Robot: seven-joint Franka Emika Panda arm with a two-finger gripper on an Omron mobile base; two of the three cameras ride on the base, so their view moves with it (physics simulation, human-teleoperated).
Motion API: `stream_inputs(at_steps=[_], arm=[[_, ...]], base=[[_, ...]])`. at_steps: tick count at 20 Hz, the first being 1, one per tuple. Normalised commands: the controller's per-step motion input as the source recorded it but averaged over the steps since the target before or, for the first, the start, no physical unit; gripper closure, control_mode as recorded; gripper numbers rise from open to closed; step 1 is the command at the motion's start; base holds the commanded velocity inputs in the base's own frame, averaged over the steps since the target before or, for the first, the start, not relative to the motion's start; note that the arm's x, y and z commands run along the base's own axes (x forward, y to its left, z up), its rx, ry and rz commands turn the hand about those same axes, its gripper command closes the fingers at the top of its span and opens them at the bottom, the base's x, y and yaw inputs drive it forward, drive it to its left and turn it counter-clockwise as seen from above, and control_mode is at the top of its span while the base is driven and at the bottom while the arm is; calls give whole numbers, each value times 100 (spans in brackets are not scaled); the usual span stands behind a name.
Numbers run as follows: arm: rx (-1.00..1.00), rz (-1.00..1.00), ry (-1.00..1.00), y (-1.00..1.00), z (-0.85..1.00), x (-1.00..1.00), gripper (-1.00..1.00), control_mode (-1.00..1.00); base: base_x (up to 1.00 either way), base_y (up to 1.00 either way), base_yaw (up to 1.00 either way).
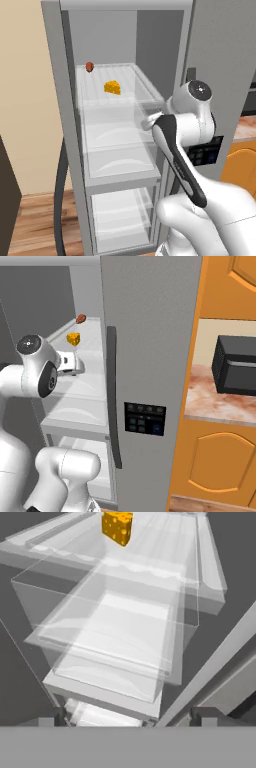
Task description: Pick the cheese from the fridge and the cheese grater from the cabinet and place them next to the salad bowl.
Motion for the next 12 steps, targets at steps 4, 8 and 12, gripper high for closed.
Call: stream_inputs(at_steps=[4,8,12], arm=[[-2,5,-5,20,27,0,-100,-100],[-7,0,-12,15,44,0,-100,-100],[-5,0,-15,8,49,0,-100,-100]], base=[[0,0,0],[0,0,0],[0,0,0]])
